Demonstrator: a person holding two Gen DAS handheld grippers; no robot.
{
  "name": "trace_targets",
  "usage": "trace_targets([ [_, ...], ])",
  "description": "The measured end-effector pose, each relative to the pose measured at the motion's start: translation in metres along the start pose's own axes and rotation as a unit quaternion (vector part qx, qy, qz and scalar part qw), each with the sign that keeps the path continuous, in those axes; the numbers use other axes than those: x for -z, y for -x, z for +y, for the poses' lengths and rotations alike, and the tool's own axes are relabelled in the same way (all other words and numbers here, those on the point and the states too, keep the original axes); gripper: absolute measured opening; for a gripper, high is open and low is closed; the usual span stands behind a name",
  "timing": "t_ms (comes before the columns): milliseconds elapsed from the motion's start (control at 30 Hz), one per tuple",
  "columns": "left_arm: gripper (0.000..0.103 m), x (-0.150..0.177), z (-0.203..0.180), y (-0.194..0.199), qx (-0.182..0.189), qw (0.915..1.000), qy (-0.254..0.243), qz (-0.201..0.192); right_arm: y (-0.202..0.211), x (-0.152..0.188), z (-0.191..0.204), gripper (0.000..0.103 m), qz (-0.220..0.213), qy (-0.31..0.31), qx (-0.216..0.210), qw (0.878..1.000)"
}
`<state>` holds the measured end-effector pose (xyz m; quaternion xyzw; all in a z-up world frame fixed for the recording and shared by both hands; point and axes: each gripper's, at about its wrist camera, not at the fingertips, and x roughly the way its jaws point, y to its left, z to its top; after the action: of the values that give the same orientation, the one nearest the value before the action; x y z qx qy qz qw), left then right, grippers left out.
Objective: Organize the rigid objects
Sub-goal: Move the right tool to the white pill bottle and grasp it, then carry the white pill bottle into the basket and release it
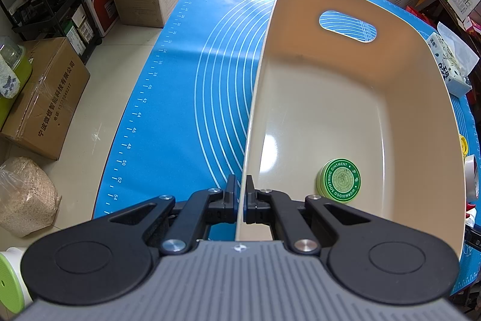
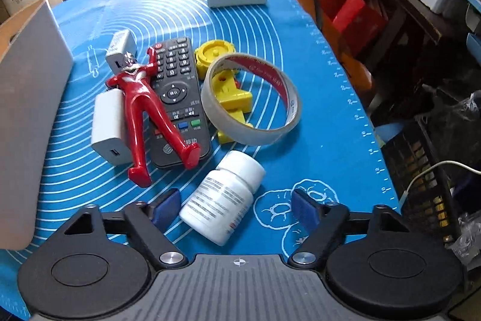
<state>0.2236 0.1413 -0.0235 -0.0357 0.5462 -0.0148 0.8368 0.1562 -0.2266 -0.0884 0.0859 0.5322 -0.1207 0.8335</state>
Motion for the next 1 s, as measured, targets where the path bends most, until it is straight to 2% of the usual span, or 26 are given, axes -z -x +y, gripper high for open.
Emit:
trace_targets([
  [67, 0.005, 0.000, 0.000, 0.000, 0.000, 1.0000, 0.000, 0.000, -0.003, -0.001, 0.001, 0.071, 0.000, -0.007, 0.005, 1.000],
  [233, 0.005, 0.000, 0.000, 0.000, 0.000, 1.0000, 0.000, 0.000, -0.001, 0.001, 0.000, 0.047, -0.006, -0.016, 0.009, 1.000],
  [600, 0.005, 0.000, 0.000, 0.000, 0.000, 1.0000, 0.001, 0.000, 0.012, 0.006, -0.007, 0.046, -0.012, -0.039, 0.021, 0.999],
  [833, 0.005, 0.000, 0.000, 0.000, -0.001, 1.0000, 0.000, 0.000, 0.042, 0.000, -0.009, 0.046, -0.054, -0.046, 0.024, 0.997],
  [1000, 0.005, 0.001, 0.001, 0.000, 0.000, 1.0000, 0.002, 0.000, 0.074, -0.016, 0.006, 0.046, -0.101, -0.031, 0.003, 0.994],
])
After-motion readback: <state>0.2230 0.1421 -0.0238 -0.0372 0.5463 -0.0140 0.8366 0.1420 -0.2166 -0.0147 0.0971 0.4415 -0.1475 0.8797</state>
